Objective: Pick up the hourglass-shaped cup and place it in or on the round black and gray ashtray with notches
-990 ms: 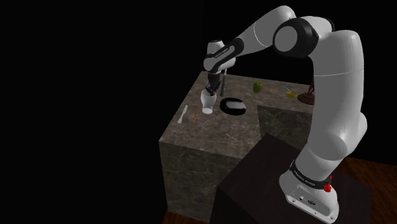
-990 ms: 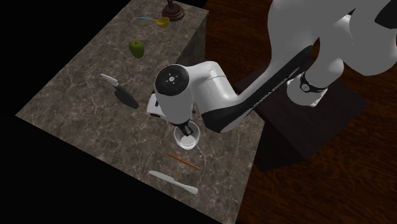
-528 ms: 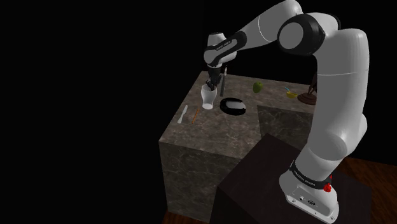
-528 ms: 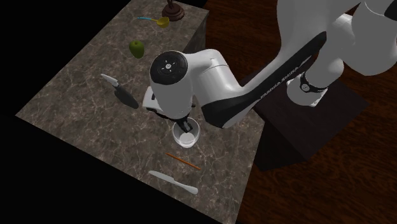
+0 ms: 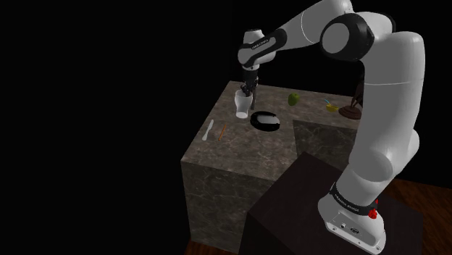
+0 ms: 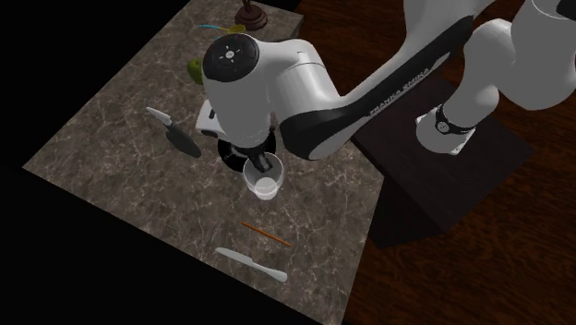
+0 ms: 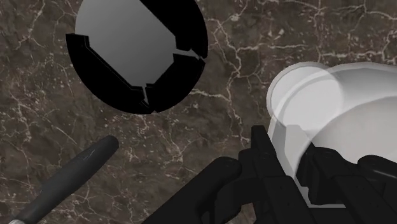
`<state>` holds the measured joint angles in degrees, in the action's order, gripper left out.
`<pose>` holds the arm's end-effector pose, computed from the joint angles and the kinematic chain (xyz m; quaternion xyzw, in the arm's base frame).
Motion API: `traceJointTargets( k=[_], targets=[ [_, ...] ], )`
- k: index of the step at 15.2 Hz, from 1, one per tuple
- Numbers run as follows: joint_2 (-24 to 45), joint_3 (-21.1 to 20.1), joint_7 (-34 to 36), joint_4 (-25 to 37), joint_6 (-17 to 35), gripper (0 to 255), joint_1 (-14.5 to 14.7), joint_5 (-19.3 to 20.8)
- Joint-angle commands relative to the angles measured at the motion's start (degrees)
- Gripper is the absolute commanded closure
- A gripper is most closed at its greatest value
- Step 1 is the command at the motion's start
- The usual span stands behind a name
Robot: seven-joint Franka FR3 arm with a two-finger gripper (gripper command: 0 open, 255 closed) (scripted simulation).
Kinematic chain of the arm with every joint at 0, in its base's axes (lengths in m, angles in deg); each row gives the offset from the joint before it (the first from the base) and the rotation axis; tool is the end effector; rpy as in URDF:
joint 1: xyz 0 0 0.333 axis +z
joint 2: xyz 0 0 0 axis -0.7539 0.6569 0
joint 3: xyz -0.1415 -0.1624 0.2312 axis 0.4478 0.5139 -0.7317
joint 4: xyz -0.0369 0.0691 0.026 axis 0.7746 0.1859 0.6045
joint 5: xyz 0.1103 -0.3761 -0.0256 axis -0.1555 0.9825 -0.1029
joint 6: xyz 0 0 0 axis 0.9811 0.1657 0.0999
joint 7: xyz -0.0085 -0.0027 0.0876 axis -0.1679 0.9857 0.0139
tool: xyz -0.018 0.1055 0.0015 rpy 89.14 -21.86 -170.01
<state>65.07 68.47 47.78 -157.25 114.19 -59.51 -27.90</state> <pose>0.6324 -0.1844 0.3696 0.9988 0.0038 -0.0047 0.0483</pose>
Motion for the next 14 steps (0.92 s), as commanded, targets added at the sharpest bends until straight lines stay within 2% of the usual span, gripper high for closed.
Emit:
traceJointTargets(
  k=[1,8,14],
  targets=[
    [0.2,0.6,-2.6,1.3,-0.8,255,-1.7,-0.4],
    [2.6,2.7,-11.3,7.1,-3.6,255,-7.8,-2.0],
    [6.8,4.1,-18.5,15.5,-7.3,255,-13.4,-3.7]
  ],
)
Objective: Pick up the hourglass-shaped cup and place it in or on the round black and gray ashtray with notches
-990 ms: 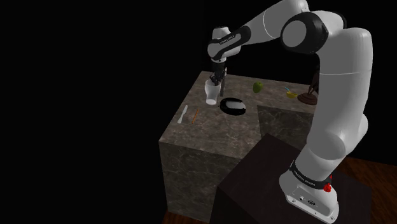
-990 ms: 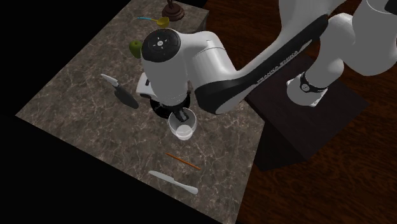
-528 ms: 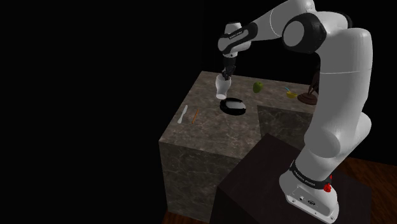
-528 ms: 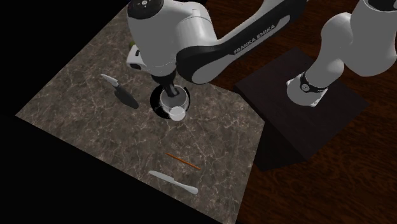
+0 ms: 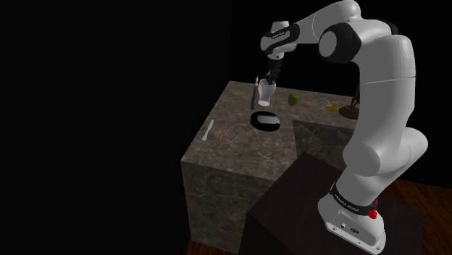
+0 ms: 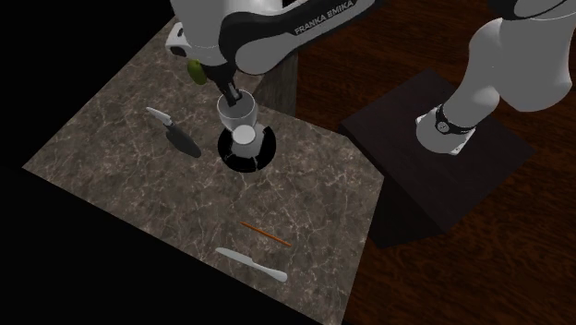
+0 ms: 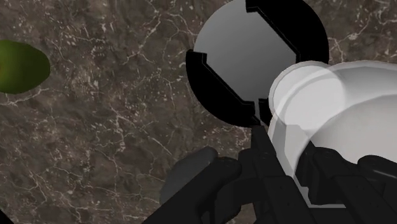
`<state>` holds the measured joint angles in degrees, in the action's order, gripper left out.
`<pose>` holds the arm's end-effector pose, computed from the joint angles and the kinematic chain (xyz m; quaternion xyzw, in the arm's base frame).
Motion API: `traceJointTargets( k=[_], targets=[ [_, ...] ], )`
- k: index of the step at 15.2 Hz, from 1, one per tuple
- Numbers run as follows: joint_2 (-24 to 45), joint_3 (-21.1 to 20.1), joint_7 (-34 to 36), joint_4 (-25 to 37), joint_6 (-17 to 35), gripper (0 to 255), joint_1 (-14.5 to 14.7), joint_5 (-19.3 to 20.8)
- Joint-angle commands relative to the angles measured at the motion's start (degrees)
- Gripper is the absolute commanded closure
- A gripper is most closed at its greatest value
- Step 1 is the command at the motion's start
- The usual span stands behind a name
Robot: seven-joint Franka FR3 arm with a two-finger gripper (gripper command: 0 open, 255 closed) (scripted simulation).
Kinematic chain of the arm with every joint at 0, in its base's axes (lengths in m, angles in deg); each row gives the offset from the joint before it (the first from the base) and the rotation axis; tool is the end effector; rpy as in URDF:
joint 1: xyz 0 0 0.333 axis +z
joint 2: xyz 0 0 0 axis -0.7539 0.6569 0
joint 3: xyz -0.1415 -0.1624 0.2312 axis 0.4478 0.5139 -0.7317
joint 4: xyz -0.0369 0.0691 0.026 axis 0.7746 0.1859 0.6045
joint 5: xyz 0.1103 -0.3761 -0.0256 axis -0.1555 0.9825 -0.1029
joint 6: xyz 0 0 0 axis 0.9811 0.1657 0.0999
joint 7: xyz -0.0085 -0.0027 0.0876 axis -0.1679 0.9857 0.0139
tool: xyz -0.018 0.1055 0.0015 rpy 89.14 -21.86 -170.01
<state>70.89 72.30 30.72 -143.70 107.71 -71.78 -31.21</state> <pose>0.5986 -0.3611 0.4044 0.9988 0.0037 -0.0044 0.0483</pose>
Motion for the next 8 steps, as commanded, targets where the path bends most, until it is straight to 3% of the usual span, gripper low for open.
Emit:
traceJointTargets(
  k=[1,3,8],
  targets=[
    [1.9,0.4,-2.6,3.7,-1.6,255,-2.1,-0.7],
    [3.5,0.7,-4.3,6.7,-2.9,255,-3.6,-1.1],
    [4.3,0.6,-4.2,4.1,0.4,255,-3.6,-1.2]
  ],
)
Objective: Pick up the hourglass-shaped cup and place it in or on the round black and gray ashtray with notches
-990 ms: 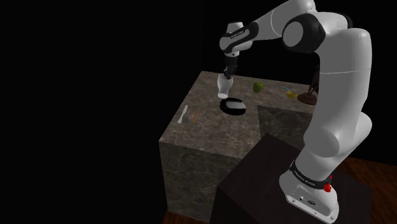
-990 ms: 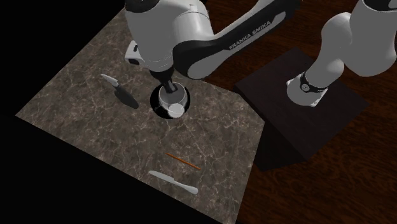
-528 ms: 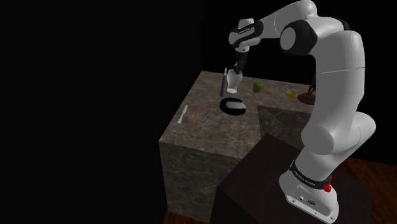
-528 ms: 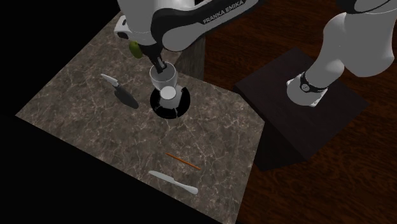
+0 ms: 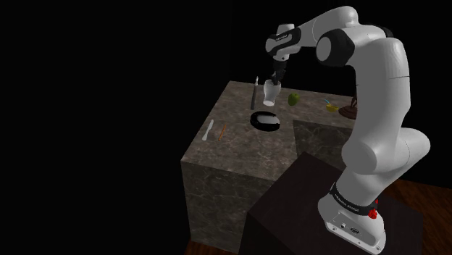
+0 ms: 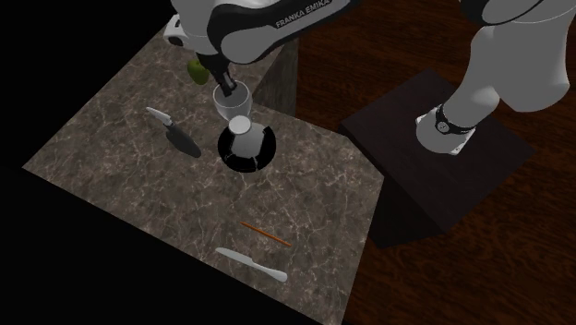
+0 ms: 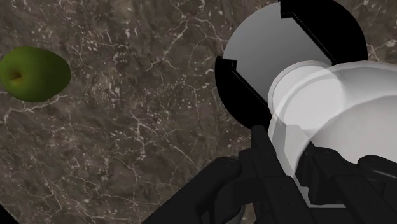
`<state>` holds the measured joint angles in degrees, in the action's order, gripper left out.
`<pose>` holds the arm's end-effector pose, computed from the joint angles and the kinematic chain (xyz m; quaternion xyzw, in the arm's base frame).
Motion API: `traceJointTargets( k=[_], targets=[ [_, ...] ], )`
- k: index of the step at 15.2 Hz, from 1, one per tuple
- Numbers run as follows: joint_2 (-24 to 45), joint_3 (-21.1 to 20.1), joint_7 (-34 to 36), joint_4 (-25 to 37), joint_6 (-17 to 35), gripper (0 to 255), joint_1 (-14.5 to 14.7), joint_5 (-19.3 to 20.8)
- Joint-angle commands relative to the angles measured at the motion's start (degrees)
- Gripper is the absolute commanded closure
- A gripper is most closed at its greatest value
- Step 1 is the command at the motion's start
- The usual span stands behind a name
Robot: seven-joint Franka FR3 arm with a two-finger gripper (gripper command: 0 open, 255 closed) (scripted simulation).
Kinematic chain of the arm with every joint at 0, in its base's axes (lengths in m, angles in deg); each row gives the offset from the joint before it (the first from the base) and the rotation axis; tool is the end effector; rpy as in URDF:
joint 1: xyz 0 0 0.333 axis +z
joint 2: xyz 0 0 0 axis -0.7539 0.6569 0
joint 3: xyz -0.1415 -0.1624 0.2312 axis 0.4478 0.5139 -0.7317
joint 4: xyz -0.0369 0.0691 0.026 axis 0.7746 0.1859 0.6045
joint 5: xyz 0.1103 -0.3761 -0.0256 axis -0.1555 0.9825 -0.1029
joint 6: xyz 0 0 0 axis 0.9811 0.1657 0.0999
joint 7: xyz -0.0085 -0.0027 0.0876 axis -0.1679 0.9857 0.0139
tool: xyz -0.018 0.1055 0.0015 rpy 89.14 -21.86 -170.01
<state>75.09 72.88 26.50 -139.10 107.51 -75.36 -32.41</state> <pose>0.5892 -0.4085 0.3916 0.9988 0.0043 -0.0048 0.0481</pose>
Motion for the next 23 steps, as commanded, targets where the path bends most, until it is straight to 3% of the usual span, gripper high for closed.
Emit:
traceJointTargets(
  k=[1,17,23],
  targets=[
    [0.4,0.0,0.1,-0.9,1.3,255,0.0,0.0],
    [5.3,-0.5,0.3,-5.9,11.2,255,-0.2,-0.6],
    [5.3,-0.5,0.3,-5.9,11.2,255,-0.2,-0.6]
  ],
)
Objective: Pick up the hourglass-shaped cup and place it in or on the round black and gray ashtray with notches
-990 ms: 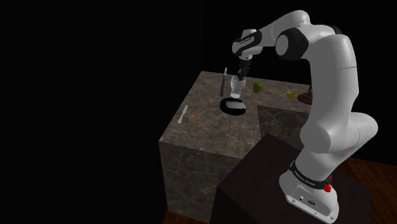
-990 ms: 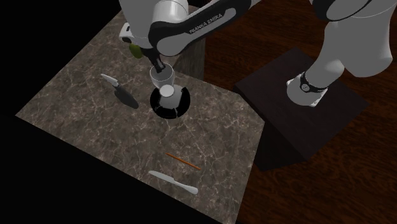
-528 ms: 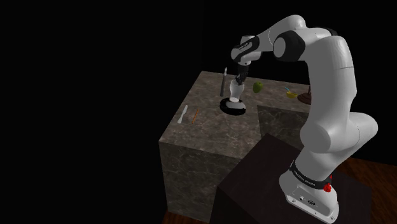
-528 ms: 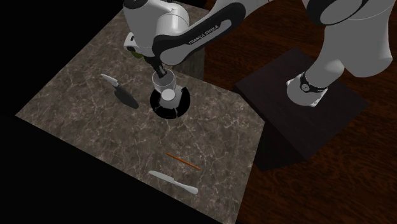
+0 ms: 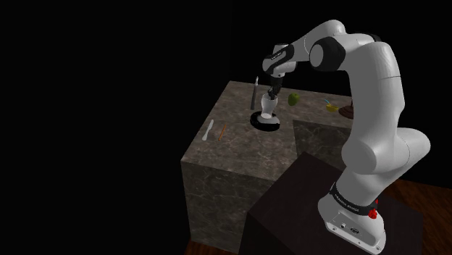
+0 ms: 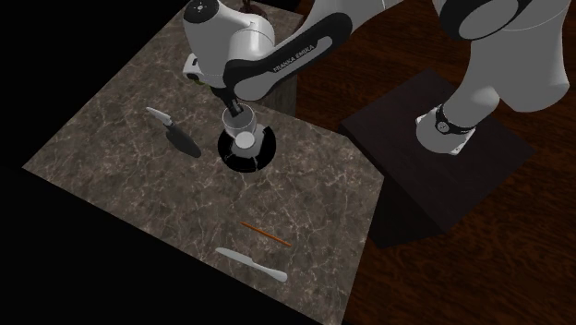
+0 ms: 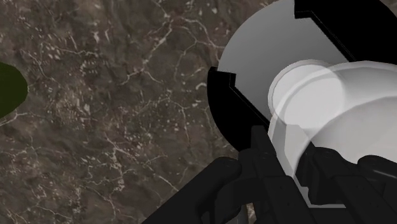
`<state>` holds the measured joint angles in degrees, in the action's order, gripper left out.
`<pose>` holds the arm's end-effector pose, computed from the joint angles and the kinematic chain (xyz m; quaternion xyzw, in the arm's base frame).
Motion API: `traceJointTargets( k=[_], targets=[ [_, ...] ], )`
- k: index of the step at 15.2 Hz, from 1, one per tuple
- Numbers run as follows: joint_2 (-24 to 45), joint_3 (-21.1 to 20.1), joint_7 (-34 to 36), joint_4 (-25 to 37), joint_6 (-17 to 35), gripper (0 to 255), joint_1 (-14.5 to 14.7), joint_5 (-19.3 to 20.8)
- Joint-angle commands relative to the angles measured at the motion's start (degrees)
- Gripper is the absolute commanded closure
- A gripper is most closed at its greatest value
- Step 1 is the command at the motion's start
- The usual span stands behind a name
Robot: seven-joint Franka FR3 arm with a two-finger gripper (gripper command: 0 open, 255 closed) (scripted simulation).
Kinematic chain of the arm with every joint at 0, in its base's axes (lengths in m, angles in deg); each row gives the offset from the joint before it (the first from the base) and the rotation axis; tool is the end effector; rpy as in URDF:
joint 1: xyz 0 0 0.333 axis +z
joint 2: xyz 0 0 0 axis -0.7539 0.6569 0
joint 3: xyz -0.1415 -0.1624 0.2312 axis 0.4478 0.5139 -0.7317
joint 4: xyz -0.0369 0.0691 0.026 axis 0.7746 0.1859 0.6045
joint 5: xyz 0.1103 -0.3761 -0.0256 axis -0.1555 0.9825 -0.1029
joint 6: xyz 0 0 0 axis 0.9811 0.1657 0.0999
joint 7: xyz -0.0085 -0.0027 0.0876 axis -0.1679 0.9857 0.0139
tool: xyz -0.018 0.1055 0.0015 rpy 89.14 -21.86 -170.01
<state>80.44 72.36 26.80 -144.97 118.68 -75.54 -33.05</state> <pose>0.5893 -0.4083 0.2946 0.9988 0.0043 -0.0047 0.0481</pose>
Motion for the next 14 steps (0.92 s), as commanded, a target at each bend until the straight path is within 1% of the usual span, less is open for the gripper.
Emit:
traceJointTargets(
  k=[1,2,3,8,12,14],
  targets=[
    [0.0,0.0,0.0,0.0,0.0,255,0.0,0.0],
    [0.0,0.0,0.0,0.0,0.0,255,0.0,0.0],
    [0.0,0.0,0.0,0.0,0.0,0,0.0,0.0],
    [0.0,0.0,0.0,0.0,0.0,0,0.0,0.0],
    [-3.7,0.3,0.3,1.5,-5.2,0,0.5,0.5],
    [-3.7,0.3,0.3,1.5,-5.2,0,0.5,0.5]
  ],
)
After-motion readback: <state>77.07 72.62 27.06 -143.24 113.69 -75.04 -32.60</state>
